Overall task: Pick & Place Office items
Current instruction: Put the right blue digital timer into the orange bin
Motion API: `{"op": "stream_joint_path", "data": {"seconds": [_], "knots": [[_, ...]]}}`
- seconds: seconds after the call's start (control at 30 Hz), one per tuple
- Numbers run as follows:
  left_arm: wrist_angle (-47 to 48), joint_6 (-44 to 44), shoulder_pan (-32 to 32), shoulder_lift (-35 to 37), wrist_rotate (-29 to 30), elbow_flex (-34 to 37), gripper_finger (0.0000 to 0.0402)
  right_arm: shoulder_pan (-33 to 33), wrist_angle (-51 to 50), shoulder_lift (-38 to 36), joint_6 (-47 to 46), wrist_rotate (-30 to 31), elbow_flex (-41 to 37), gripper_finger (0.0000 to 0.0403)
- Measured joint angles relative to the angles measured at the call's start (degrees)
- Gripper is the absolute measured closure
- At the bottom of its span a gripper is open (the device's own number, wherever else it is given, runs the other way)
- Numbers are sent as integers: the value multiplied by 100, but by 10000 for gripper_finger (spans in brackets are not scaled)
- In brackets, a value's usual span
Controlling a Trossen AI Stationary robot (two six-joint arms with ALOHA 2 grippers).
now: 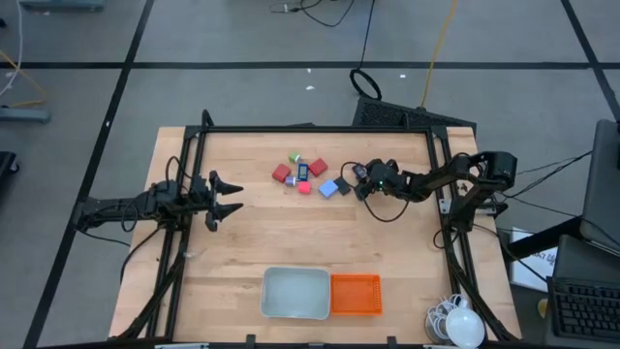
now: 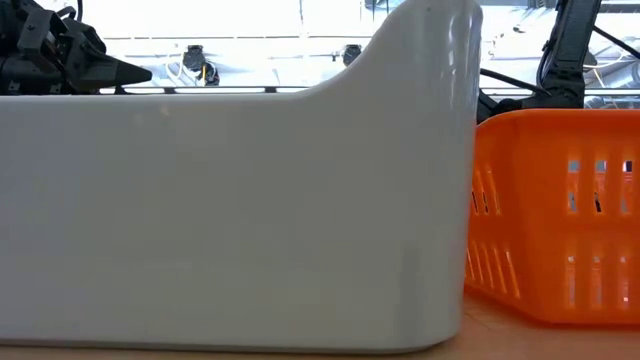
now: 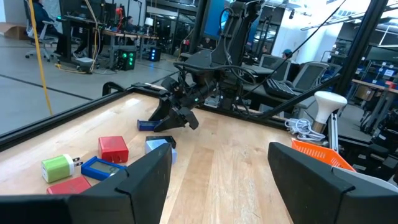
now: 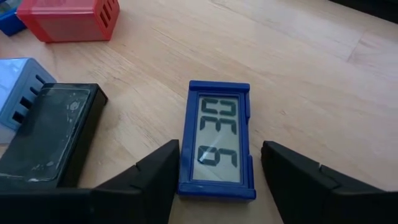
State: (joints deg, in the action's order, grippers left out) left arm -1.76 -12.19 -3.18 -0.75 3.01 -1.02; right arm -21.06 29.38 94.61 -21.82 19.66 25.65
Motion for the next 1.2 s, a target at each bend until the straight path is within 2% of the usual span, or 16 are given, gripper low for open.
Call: {"op": "stream_joint_path", "data": {"seconds": [0.73, 1.2], "knots": [[0, 0, 0, 0, 0, 0, 131, 2, -3, 0, 4, -2, 0, 237], [0, -1, -1, 0, 0, 0, 131, 2, -4, 0, 17, -2, 0, 239]]}}
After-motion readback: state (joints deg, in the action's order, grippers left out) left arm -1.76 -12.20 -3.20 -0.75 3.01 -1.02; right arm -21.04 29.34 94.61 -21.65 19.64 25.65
